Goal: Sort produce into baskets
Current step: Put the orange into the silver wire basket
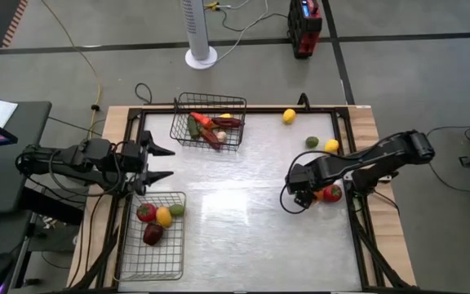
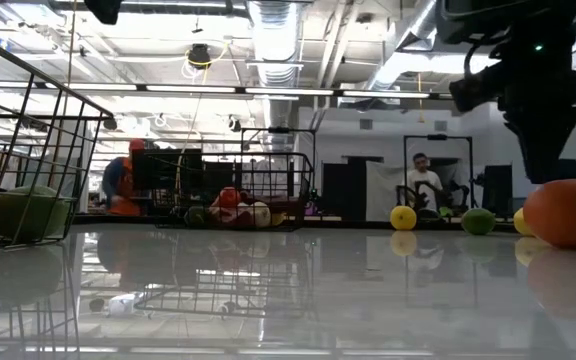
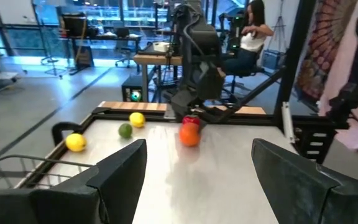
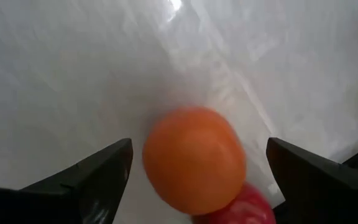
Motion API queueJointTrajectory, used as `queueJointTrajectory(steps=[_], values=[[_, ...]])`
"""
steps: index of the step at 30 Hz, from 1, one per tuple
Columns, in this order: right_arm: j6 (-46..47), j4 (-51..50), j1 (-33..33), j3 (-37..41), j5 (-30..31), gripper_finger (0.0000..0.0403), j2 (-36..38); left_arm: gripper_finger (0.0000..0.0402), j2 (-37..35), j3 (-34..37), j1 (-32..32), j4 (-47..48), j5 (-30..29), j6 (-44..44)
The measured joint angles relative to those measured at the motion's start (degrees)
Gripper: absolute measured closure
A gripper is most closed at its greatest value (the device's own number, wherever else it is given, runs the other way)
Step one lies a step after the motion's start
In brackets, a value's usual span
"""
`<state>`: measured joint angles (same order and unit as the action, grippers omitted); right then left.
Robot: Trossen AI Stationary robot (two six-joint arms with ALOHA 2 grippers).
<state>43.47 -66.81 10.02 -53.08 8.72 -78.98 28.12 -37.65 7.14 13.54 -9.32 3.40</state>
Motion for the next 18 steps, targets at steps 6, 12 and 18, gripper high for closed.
queueJointTrajectory(steps=[6,12,18], values=[[0.0,-0.2,0.4,0.4,-1.2,0.0004,0.8,0.0123,0.0,0.0,0.0,1.3,-1.1,-0.1],[2.2,2.2,0.5,6.6,-1.4,0.0004,4.5,0.0123,0.0,0.0,0.0,2.6,-1.2,0.2],[4.0,9.7,0.8,13.3,-3.5,0.0004,9.2,0.0123,0.0,0.0,0.0,2.6,-2.5,0.2]])
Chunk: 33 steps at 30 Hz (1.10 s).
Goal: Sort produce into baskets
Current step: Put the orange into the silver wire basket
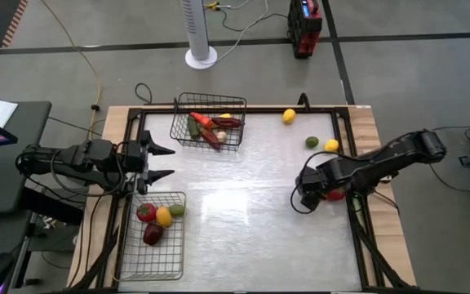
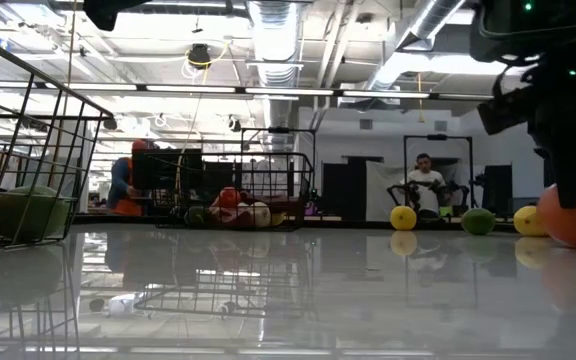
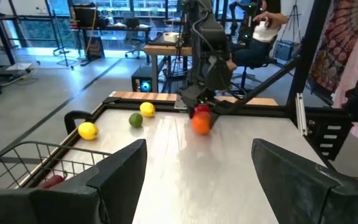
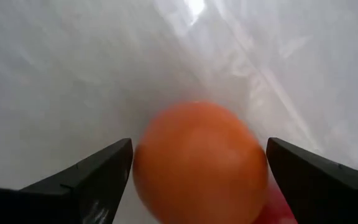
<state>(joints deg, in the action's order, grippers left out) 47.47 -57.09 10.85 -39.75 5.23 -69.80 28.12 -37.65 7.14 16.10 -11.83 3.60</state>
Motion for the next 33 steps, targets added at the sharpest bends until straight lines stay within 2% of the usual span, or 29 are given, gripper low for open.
queueJointTrajectory(steps=[7,11,16,22,27,30,33], values=[[0.8,2.8,0.0,3.8,-2.3,0.0006,0.0,0.0123,0.0,0.0,0.0,0.0,-0.8,0.0],[0.7,3.0,0.0,3.7,-2.5,0.0024,-1.3,0.0123,0.0,0.0,0.0,-0.1,-0.9,0.1],[0.7,3.6,0.0,2.4,-2.5,0.0051,-1.5,0.0123,0.0,0.0,0.0,-0.2,-0.9,0.1],[0.6,7.0,-0.1,-1.6,-1.9,0.0052,-1.5,0.0123,0.0,0.0,0.0,-0.6,-0.9,-0.1],[-0.3,20.7,-0.1,-4.1,1.6,0.0051,-1.5,0.0123,0.0,0.0,0.0,-0.9,-0.9,-1.0],[-3.2,36.7,-0.1,-4.2,3.0,0.0051,-2.6,0.0123,0.0,0.0,0.0,-1.4,-0.9,-1.2],[-7.7,53.4,-0.1,-4.3,3.3,0.0051,-6.7,0.0123,-0.1,0.0,0.0,-2.0,-0.9,-1.4]])
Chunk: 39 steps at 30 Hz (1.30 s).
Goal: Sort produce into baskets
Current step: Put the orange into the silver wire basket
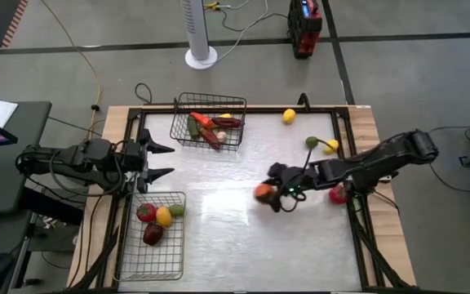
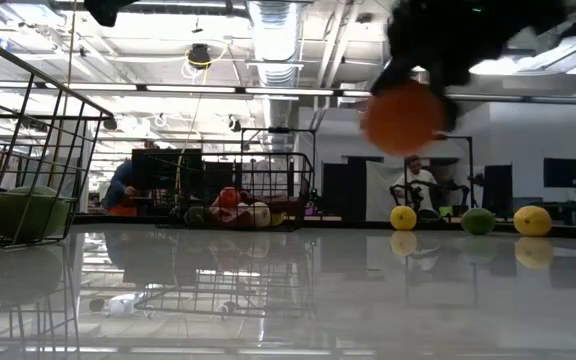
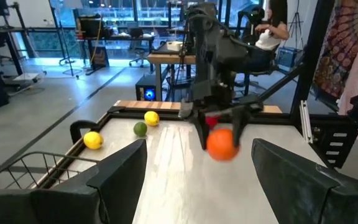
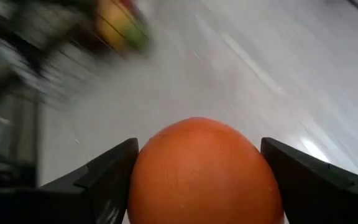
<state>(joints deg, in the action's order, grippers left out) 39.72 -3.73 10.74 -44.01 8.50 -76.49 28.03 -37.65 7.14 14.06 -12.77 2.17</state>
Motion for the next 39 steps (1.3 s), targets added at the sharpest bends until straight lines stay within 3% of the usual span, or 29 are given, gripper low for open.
queueJointTrajectory(steps=[5,10,16,24,32,39], values=[[-8.3,23.2,0.1,-2.7,0.2,0.0050,-11.2,0.0123,-0.5,0.0,0.0,-0.5,1.2,-0.2],[-17.3,31.4,-0.3,-14.0,0.4,0.0050,-25.3,0.0123,-1.5,0.0,0.0,-1.0,3.7,-0.9],[-29.2,29.7,0.2,-35.1,-5.1,0.0050,-40.7,0.0123,-3.7,0.0,0.0,-0.9,4.9,-0.9],[-40.4,15.8,0.8,-58.1,-7.1,0.0049,-51.2,0.0123,-4.6,0.0,0.0,0.2,5.0,0.0],[-41.7,13.1,-0.1,-66.5,-7.2,0.0043,-57.2,0.0123,-4.4,0.0,0.0,-1.1,5.0,0.5],[-39.2,11.6,-1.1,-70.8,-8.9,0.0009,-62.5,0.0123,-4.4,0.0,0.0,-1.3,5.6,0.2]])
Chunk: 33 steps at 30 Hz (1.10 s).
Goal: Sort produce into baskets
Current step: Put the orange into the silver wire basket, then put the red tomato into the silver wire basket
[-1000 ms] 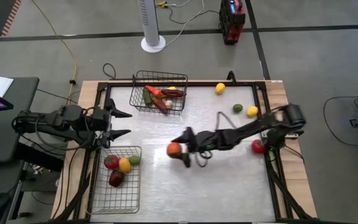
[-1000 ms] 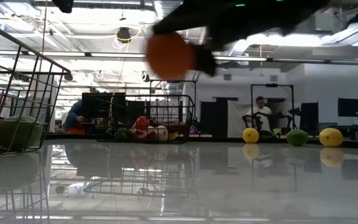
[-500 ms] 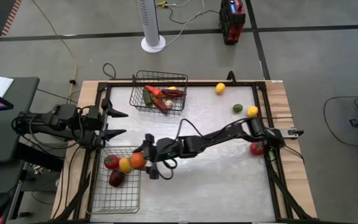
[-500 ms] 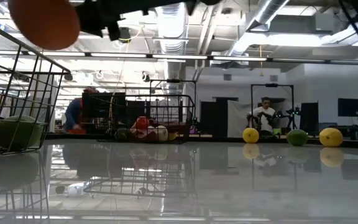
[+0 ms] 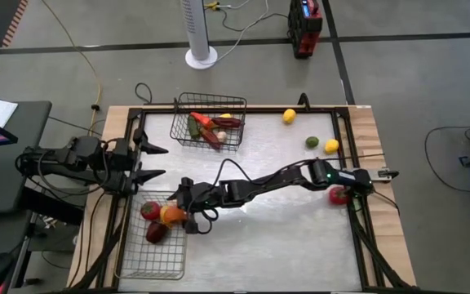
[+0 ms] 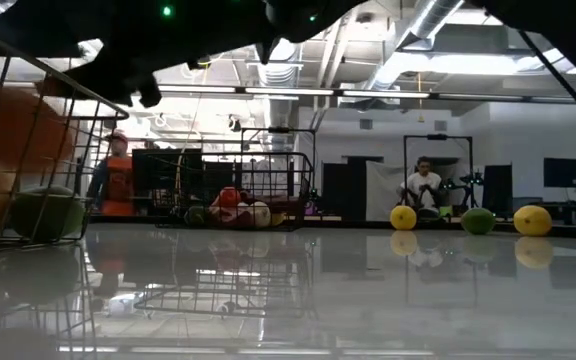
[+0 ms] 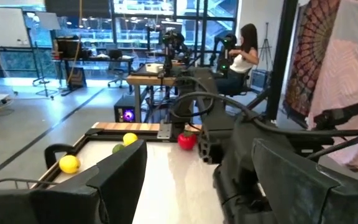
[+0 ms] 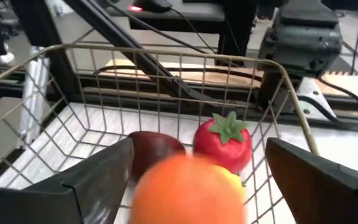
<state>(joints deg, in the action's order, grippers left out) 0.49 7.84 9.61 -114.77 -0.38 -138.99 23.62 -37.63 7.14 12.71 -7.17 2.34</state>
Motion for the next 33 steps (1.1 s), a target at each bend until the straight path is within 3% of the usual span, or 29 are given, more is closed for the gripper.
queueJointTrajectory(steps=[11,17,23,27,33], values=[[0.8,-9.0,-1.2,-3.9,0.9,0.0007,1.8,0.0123,0.0,0.0,0.0,0.8,0.8,-0.3],[-1.8,-21.2,-1.6,-8.8,5.4,0.0009,3.1,0.0123,0.0,0.0,0.0,0.9,0.8,-0.9],[-4.4,-26.0,-1.5,-11.6,8.2,0.0010,5.5,0.0123,0.0,0.0,0.0,0.9,0.7,-1.7],[-4.1,-34.3,-1.6,-11.5,12.1,0.0010,8.3,0.0123,0.0,0.0,0.0,1.5,0.8,-2.3],[0.6,-56.4,-1.0,-11.5,19.6,0.0010,13.4,0.0123,0.1,0.0,0.0,2.4,0.8,-2.6]])
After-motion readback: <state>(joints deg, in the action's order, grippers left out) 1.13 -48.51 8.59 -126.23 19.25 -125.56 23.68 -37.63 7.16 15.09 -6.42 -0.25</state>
